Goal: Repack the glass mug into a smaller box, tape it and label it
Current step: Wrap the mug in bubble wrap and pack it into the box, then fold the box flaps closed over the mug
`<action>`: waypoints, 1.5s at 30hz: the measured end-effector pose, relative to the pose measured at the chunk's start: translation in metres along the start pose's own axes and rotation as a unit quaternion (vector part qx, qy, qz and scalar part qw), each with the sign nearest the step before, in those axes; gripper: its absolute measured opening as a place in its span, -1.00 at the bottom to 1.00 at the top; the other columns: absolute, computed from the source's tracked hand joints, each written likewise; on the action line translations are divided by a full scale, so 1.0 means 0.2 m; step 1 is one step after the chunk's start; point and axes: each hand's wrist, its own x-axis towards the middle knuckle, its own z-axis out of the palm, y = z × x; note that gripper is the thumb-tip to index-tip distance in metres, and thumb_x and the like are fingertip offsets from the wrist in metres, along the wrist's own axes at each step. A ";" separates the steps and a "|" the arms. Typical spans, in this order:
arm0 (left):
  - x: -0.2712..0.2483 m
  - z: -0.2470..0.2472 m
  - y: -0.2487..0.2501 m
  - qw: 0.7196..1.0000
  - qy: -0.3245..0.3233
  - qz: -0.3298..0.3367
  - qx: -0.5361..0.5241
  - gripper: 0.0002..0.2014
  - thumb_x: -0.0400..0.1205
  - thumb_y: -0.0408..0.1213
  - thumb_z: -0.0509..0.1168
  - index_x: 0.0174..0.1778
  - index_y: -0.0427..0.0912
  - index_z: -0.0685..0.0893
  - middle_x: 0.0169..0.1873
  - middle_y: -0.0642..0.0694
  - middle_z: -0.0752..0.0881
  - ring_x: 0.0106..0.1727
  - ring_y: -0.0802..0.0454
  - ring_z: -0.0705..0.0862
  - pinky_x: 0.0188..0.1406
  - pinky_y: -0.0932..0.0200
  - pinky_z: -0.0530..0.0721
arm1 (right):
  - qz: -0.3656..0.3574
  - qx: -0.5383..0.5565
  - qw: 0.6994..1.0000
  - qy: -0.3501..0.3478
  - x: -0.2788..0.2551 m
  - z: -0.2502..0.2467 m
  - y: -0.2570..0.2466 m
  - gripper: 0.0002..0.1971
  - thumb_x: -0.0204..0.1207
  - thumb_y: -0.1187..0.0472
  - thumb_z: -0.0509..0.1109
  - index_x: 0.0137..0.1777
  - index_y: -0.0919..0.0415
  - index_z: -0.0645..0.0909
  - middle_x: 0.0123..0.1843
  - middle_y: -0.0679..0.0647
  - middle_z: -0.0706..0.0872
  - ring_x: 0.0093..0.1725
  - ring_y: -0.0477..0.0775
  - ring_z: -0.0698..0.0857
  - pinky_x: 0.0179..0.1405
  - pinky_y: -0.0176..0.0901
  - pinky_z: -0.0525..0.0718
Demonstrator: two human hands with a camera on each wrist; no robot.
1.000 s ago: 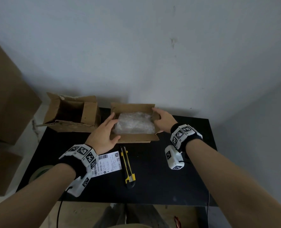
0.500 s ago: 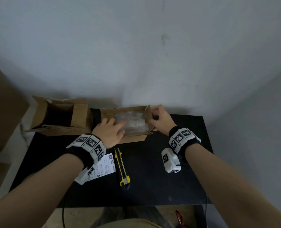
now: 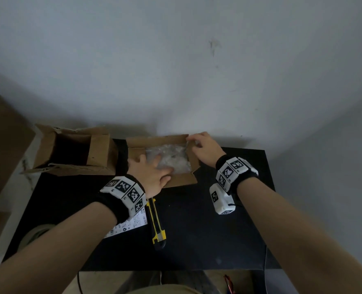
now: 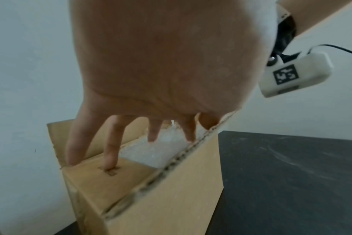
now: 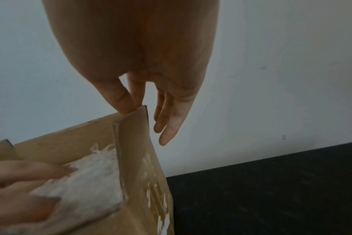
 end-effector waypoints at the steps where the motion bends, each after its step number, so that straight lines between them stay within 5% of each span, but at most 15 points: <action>1: 0.00 0.00 0.00 1.000 -0.002 0.007 0.003 -0.57 0.66 0.25 -0.21 0.48 0.47 0.11 0.64 -0.02 -0.01 0.48 -0.39 0.22 0.29 -0.42 0.38 | 0.007 -0.001 1.000 -0.017 0.02 -0.01 -0.01 -0.62 0.63 0.35 0.13 0.40 0.18 0.52 0.35 0.19 0.43 0.28 0.15 0.52 0.24 -0.20 0.50; 5: 0.01 -0.01 -0.02 1.000 -0.020 0.012 0.003 -0.53 0.63 0.31 -0.26 0.48 0.48 0.12 0.64 -0.01 -0.01 0.48 -0.39 0.20 0.27 -0.44 0.40 | 0.052 0.097 0.990 -0.087 0.07 -0.03 -0.05 -0.58 0.68 0.40 -0.06 0.41 0.27 0.51 0.29 0.17 0.48 0.28 0.22 0.55 0.09 0.08 0.72; 9: 0.03 -0.01 -0.01 1.000 -0.026 0.006 -0.003 -0.53 0.63 0.30 -0.23 0.48 0.45 0.19 0.63 -0.01 0.03 0.50 -0.36 0.18 0.25 -0.43 0.45 | 0.042 0.091 0.986 -0.131 0.11 -0.04 -0.04 -0.53 0.60 0.52 0.03 0.43 0.20 0.49 0.41 0.26 0.47 0.35 0.29 0.53 0.07 0.20 0.74; 13: 0.03 -0.01 -0.01 0.999 -0.032 0.005 -0.016 -0.54 0.63 0.30 -0.22 0.48 0.46 0.19 0.63 0.01 0.01 0.52 -0.33 0.12 0.25 -0.42 0.47 | -0.015 0.019 0.990 -0.137 0.13 0.00 -0.02 -0.54 0.61 0.39 0.22 0.46 0.01 0.45 0.37 0.22 0.43 0.27 0.24 0.57 -0.11 0.00 0.80; 15: 0.03 -0.01 -0.01 0.999 -0.029 0.005 -0.018 -0.52 0.63 0.30 -0.25 0.48 0.44 0.19 0.64 0.02 0.00 0.53 -0.32 0.12 0.24 -0.42 0.48 | -0.040 -0.031 0.990 -0.130 0.13 0.01 -0.02 -0.46 0.56 0.27 0.37 0.51 -0.03 0.38 0.30 0.20 0.40 0.13 0.15 0.57 0.11 -0.05 0.70; 17: 0.02 -0.01 -0.02 1.000 -0.020 0.006 -0.023 -0.47 0.60 0.32 -0.31 0.50 0.41 0.14 0.64 0.03 0.00 0.52 -0.32 0.15 0.23 -0.42 0.50 | -0.062 -0.064 0.989 -0.122 0.12 0.02 -0.02 -0.35 0.47 0.23 0.48 0.53 -0.01 0.33 0.29 0.18 0.41 0.05 0.07 0.54 0.17 -0.17 0.55; 21: 0.01 0.01 -0.05 0.999 0.005 0.004 -0.038 -0.26 0.44 0.43 -0.43 0.55 0.31 0.04 0.62 0.05 0.08 0.46 -0.29 0.27 0.18 -0.24 0.59 | -0.050 -0.049 0.993 -0.098 0.10 0.03 0.00 -0.27 0.33 0.26 0.60 0.45 0.11 0.30 0.31 0.14 0.47 -0.01 0.02 0.56 -0.04 -0.20 0.54; 27: -0.01 0.05 -0.08 0.998 0.053 0.004 -0.038 -0.49 0.69 0.16 -0.06 0.53 0.06 0.26 0.59 0.05 0.26 0.35 -0.21 0.40 0.09 -0.06 0.64 | -0.029 -0.053 0.996 -0.064 0.09 0.08 0.01 -0.22 0.23 0.25 0.66 0.38 0.11 0.28 0.31 0.08 0.48 -0.03 -0.02 0.53 -0.09 -0.17 0.51; 33: -0.04 0.02 -0.15 0.982 0.080 -0.013 -0.168 -0.64 0.69 0.03 0.10 0.36 0.03 0.48 0.20 -0.01 0.63 0.23 -0.01 0.48 0.20 -0.06 0.53 | -0.031 -0.052 0.998 -0.021 0.08 0.08 0.01 -0.01 0.21 0.29 0.67 0.56 0.06 0.14 0.30 0.16 0.47 0.04 0.13 0.60 0.10 0.03 0.67; 38: -0.04 0.02 -0.18 0.966 0.097 -0.031 -0.237 -0.74 0.65 -0.01 0.20 0.20 0.00 0.53 0.03 -0.03 0.63 -0.01 0.08 0.58 0.09 0.00 0.63 | -0.043 -0.022 0.998 -0.042 0.07 0.05 0.02 -0.45 0.41 0.32 0.51 0.41 0.12 0.51 0.09 0.09 0.55 -0.06 0.03 0.58 0.14 0.04 0.67; 42: -0.02 0.04 -0.21 0.948 0.140 -0.059 -0.278 -0.77 0.60 -0.08 0.32 0.10 -0.04 0.51 0.04 -0.01 0.67 -0.05 0.12 0.63 -0.08 0.23 0.56 | -0.039 -0.021 0.998 -0.038 0.06 0.06 0.07 -0.64 0.60 0.35 0.23 0.33 0.08 0.61 0.15 0.07 0.58 0.11 0.03 0.58 0.20 -0.12 0.57; 45: -0.02 0.06 -0.21 0.926 0.180 -0.087 -0.319 -0.60 0.53 -0.10 0.40 0.19 -0.04 0.38 0.06 -0.01 0.65 0.01 0.06 0.69 -0.02 0.16 0.64 | -0.017 0.016 0.999 -0.046 0.03 0.07 0.07 -0.70 0.65 0.15 0.22 0.34 0.01 0.61 0.26 0.11 0.57 0.27 0.08 0.55 0.30 -0.12 0.46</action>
